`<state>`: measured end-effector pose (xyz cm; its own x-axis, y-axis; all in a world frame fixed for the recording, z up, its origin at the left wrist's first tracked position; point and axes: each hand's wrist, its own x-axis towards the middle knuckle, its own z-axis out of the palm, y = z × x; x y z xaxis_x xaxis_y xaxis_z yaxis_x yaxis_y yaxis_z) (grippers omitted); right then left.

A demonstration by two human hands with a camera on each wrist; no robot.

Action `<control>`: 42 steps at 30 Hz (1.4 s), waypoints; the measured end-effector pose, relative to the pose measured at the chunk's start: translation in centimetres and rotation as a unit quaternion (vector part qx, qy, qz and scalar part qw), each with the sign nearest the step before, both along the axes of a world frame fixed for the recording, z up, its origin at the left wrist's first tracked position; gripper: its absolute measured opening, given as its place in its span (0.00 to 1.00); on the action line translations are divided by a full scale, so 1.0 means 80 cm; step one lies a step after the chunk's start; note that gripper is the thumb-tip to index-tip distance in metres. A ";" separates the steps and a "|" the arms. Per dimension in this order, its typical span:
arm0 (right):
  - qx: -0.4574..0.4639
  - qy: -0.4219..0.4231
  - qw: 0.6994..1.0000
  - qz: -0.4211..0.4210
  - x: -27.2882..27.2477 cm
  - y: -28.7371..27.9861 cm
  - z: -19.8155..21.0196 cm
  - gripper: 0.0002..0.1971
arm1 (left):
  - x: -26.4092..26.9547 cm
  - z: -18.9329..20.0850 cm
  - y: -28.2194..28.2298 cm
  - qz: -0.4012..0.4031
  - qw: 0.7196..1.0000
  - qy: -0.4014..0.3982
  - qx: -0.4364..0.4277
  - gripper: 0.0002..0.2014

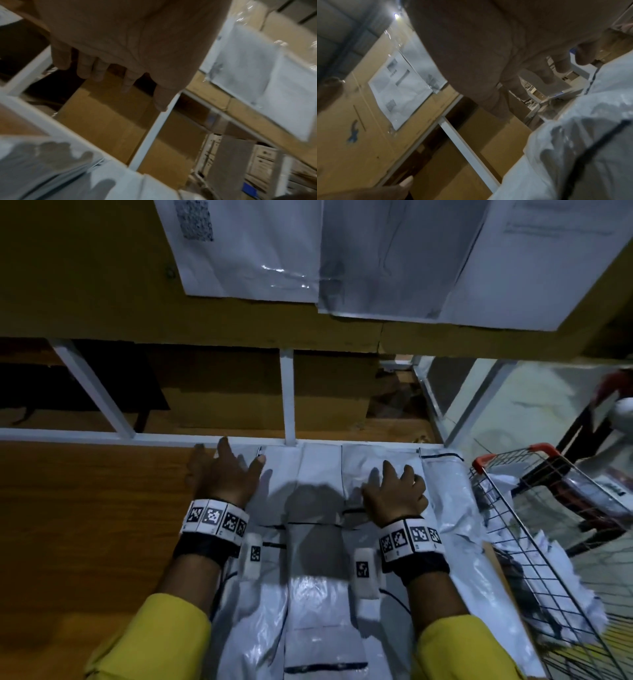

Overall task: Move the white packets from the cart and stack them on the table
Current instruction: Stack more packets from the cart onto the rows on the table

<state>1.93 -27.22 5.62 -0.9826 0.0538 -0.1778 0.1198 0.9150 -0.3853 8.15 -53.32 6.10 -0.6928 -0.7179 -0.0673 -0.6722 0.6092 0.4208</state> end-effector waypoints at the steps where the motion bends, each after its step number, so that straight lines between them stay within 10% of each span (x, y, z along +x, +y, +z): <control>1: -0.007 0.002 1.000 0.006 0.004 0.008 0.009 0.33 | 0.004 0.016 0.015 -0.011 1.000 0.012 -0.005 0.44; 11: -0.087 0.087 0.991 -0.049 0.064 0.147 0.072 0.28 | 0.020 0.107 0.219 -0.196 0.973 0.116 -0.037 0.39; 29: -0.092 0.117 0.957 -0.247 0.222 0.566 0.077 0.23 | 0.017 0.081 0.676 -0.422 0.897 0.131 -0.002 0.35; 42: -0.091 0.092 0.945 -0.300 0.145 0.661 0.011 0.22 | -0.104 -0.072 0.818 -0.554 0.801 -0.158 -0.164 0.43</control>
<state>13.50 25.68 6.48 -0.7997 0.5967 -0.0672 0.5123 0.6196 -0.5947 -0.15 12.09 0.37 -0.9026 0.3106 -0.2979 0.3158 0.9483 0.0319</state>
